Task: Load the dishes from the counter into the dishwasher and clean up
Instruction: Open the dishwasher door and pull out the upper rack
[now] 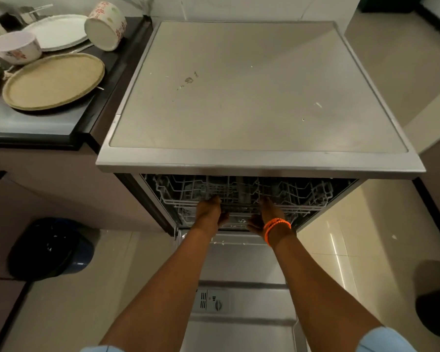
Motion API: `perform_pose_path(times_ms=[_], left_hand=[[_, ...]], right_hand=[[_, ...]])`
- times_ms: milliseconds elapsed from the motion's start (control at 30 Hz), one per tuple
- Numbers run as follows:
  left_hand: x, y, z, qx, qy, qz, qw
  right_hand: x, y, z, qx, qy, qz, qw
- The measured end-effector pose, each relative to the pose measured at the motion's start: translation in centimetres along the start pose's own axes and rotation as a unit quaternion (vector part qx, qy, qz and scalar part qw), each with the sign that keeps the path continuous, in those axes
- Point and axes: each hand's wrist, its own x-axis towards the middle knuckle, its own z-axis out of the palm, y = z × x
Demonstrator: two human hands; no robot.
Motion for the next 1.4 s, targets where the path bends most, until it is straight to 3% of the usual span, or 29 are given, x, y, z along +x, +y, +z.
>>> perform_pose_path(times_ms=[667, 1400], left_hand=[[-9.2, -12.1, -5.2, 0.001, 0.082, -0.013, 0.997], [-20.0, -23.2, -9.2, -0.006, 0.101, -0.024, 0.995]], right_hand=[[-9.4, 10.8, -5.6, 0.069, 0.042, 0.083, 0.993], [-19.2, 20.4, -13.0, 0.049, 0.039, 0.079, 0.995]])
